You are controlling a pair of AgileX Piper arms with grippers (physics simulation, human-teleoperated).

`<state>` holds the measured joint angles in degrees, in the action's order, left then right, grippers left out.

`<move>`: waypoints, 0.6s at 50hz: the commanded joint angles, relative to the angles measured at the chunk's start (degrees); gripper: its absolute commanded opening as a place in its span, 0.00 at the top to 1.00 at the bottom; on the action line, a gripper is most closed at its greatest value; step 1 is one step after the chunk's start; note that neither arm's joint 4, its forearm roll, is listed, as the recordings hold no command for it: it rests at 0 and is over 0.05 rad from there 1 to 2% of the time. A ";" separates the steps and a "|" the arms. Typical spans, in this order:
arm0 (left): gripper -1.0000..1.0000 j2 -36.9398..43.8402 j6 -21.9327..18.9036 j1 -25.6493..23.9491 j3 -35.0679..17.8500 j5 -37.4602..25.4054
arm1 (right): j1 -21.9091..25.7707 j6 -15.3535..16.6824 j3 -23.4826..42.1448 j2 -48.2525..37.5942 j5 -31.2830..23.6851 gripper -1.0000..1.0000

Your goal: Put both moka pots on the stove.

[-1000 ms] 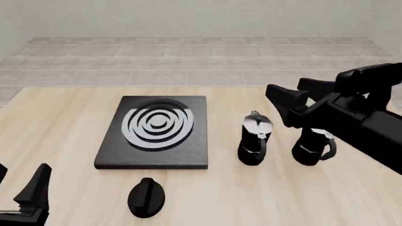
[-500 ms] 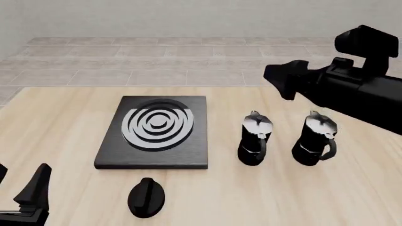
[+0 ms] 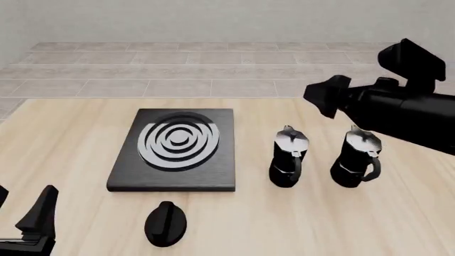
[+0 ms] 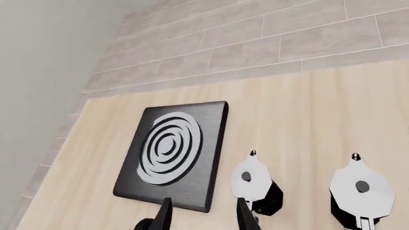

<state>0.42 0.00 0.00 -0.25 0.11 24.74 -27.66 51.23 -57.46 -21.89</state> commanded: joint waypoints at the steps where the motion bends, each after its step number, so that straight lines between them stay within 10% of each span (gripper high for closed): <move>1: 0.00 0.00 0.00 0.01 0.00 0.00 | -1.62 -2.14 -2.58 -0.79 0.15 0.00; 30: 0.00 -0.01 0.01 0.02 0.00 0.00 | -7.04 1.34 -5.28 -7.27 3.76 0.00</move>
<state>0.42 0.00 0.01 -0.25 0.11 18.61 -26.80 46.87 -62.44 -19.72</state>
